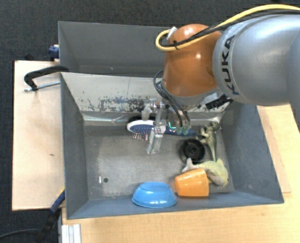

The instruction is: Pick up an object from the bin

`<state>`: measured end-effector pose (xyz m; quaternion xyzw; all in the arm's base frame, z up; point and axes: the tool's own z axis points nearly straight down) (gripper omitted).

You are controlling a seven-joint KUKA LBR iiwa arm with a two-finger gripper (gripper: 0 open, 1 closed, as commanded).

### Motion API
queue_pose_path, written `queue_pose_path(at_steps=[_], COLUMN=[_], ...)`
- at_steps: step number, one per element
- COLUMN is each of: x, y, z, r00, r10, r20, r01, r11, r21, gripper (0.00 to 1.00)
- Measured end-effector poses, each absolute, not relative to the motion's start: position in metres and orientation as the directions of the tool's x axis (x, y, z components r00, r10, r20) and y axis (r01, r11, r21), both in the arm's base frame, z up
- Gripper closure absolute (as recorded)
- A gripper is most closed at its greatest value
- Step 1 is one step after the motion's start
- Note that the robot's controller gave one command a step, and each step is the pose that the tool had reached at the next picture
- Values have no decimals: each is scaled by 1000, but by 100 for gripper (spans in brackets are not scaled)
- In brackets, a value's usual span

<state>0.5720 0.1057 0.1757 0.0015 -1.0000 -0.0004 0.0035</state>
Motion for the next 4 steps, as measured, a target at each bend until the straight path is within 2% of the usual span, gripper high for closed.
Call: queue_pose_path(at_steps=[1, 2, 3, 4], x=[594, 595, 603, 600], y=[90, 76, 72, 72], z=[92, 147, 86, 83], r00=[-998, -945, -987, -988], r10=[-62, -327, -155, -155], r20=[-30, -12, -28, -18], r01=[-63, -327, -156, -155], r11=[998, 945, 988, 988], r21=[8, -2, 7, 7], gripper=[0, 0, 0, 100])
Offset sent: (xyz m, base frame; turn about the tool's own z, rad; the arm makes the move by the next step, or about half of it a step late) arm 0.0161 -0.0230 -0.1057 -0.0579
